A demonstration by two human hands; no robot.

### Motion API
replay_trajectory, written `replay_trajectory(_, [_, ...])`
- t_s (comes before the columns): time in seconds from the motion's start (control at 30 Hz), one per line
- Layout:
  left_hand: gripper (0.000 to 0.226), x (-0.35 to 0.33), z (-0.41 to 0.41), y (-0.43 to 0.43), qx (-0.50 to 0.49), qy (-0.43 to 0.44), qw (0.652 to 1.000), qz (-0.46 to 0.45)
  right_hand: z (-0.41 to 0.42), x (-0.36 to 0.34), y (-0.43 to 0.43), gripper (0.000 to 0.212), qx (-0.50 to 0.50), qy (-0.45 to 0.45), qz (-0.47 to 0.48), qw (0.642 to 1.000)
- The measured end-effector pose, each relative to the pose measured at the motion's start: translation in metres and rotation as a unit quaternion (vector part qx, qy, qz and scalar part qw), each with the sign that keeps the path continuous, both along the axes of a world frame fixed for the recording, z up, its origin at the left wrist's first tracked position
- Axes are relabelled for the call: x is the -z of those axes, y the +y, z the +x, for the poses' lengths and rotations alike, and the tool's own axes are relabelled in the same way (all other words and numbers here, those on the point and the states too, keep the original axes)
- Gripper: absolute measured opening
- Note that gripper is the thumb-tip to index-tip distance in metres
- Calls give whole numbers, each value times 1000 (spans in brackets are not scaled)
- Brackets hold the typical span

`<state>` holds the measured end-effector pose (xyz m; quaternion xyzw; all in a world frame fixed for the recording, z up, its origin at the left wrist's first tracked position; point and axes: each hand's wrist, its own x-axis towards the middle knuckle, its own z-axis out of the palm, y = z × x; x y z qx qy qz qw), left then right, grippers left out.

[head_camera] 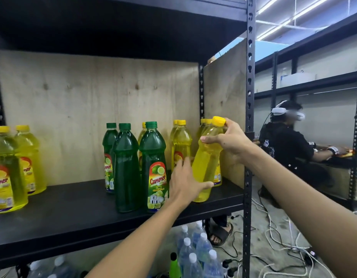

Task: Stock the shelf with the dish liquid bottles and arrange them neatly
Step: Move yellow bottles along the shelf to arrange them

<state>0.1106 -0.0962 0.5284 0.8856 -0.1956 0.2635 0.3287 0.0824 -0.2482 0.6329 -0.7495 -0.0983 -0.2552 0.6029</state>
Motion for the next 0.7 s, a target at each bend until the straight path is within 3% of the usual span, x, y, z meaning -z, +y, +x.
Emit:
replay_trajectory(0.1, [104,-12,-6,1,129,97,984,-71,-31,-24,-18,63,-103,-16,-105,989])
replay_trajectory(0.2, [93,-21,-14,20,288,249,921,-78,-53,-41,-29,63,-248,2,-117,962])
replay_trajectory(0.23, [80,-23,-22,26,322,266,905,-75,-57,-42,-26,66,-291,10,-111,950])
replay_trajectory(0.3, [68,-21,-36,31,332,244,907,-83,-57,-43,-17,74,-360,31,-94,928])
replay_trajectory(0.4, [68,-14,-54,49,229,157,953,-124,-58,-47,16,79,-396,55,-81,913])
replay_trajectory(0.5, [66,-12,-64,87,72,100,982,-144,-58,-49,73,72,-299,46,-95,948])
replay_trajectory(0.57, [74,-9,-62,122,-10,69,986,-148,-50,-44,124,77,-203,36,-117,972])
replay_trajectory(0.63, [80,-8,-60,160,-72,53,985,-147,-33,-39,173,95,-116,23,-153,981])
replay_trajectory(0.7, [86,-8,-59,203,-126,49,979,-153,-17,-41,224,98,-137,16,-141,980])
